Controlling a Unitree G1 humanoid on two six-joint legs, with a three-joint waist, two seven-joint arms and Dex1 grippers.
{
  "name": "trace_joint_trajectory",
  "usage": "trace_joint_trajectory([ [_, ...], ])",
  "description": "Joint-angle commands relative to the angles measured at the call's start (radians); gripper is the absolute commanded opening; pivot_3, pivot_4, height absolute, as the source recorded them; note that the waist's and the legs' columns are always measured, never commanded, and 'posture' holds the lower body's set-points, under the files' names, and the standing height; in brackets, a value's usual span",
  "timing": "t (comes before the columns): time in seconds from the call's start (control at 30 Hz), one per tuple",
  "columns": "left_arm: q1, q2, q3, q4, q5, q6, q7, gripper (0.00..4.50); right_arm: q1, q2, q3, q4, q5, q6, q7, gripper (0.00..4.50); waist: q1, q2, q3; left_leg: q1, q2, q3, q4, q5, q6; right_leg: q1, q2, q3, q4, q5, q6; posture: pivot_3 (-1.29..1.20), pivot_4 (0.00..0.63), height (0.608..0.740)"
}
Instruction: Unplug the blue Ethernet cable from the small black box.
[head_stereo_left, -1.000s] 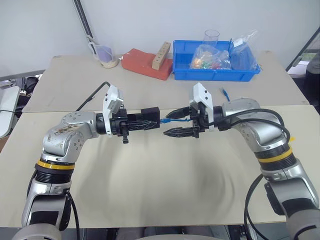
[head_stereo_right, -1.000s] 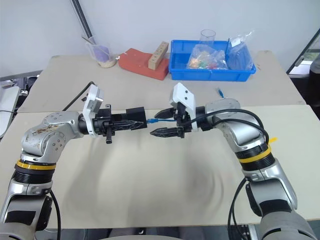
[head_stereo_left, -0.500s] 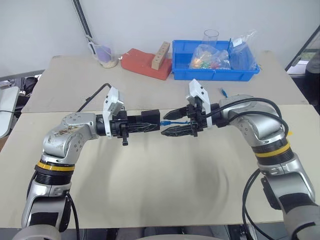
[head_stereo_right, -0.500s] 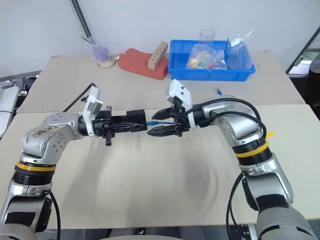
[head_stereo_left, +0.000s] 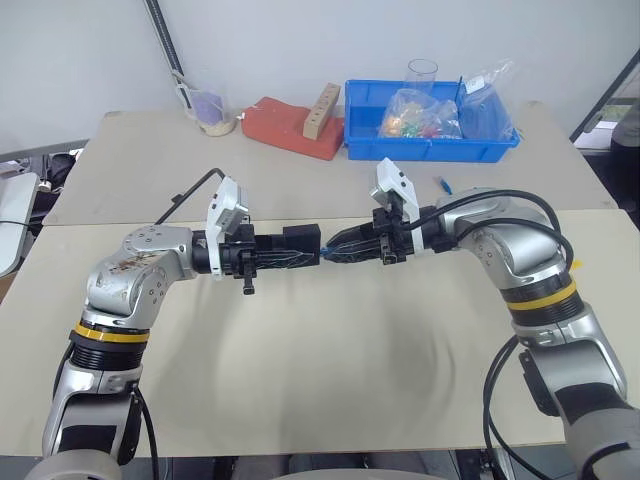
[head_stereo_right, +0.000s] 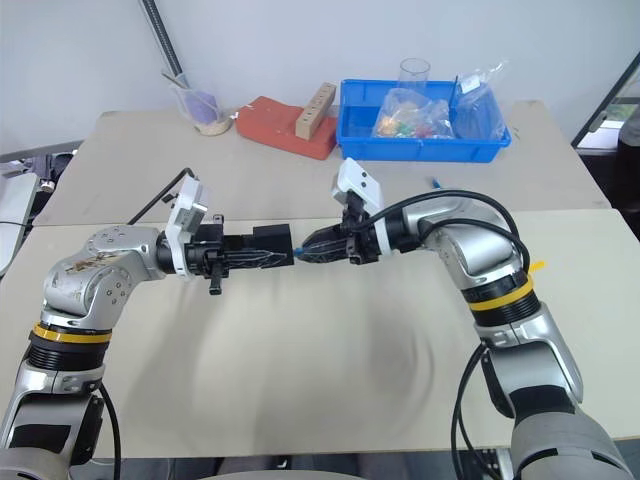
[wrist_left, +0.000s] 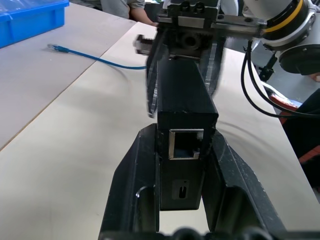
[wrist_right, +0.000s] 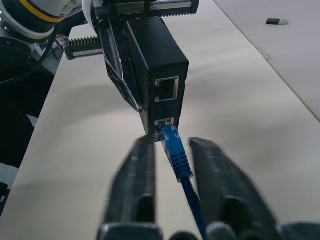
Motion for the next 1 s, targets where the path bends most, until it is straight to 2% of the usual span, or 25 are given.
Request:
trace_joint_trajectory([
  [0.03,-0.030,0.010,0.010,-0.032,-0.020,-0.004,-0.013,0.58,-0.026,0.009,-0.010,-0.002,-0.004,-0.022,0.013,0.04,0.000,0.000,0.000,0.000,0.000,0.000,0.000,0.000,0.000,0.000,0.000,0.000,0.000,0.000,0.000,0.00,0.150,0.740],
  [0.53,-0.033,0.006,0.000,-0.032,-0.010,-0.016,-0.021,0.58,-0.027,0.005,-0.012,0.013,-0.024,-0.037,0.063,0.04,0.000,0.000,0.000,0.000,0.000,0.000,0.000,0.000,0.000,0.000,0.000,0.000,0.000,0.000,0.000,0.00,0.150,0.740],
  [0.6,-0.032,0.006,-0.001,-0.033,-0.009,-0.017,-0.022,0.58,-0.029,0.003,-0.015,0.014,-0.022,-0.030,0.068,0.97,0.000,0.000,0.000,0.000,0.000,0.000,0.000,0.000,0.000,0.000,0.000,0.000,0.000,0.000,0.000,0.00,0.150,0.740],
  [0.77,-0.030,0.006,-0.003,-0.035,-0.009,-0.018,-0.023,0.58,-0.037,0.015,-0.021,0.011,-0.020,-0.025,0.060,2.62,0.000,0.000,0.000,0.000,0.000,0.000,0.000,0.000,0.000,0.000,0.000,0.000,0.000,0.000,0.000,0.00,0.150,0.740],
  [1.0,-0.030,0.005,-0.005,-0.037,-0.009,-0.020,-0.024,0.58,-0.039,0.034,-0.018,0.017,-0.025,-0.022,0.047,2.62,0.000,0.000,0.000,0.000,0.000,0.000,0.000,0.000,0.000,0.000,0.000,0.000,0.000,0.000,0.000,0.00,0.150,0.740],
])
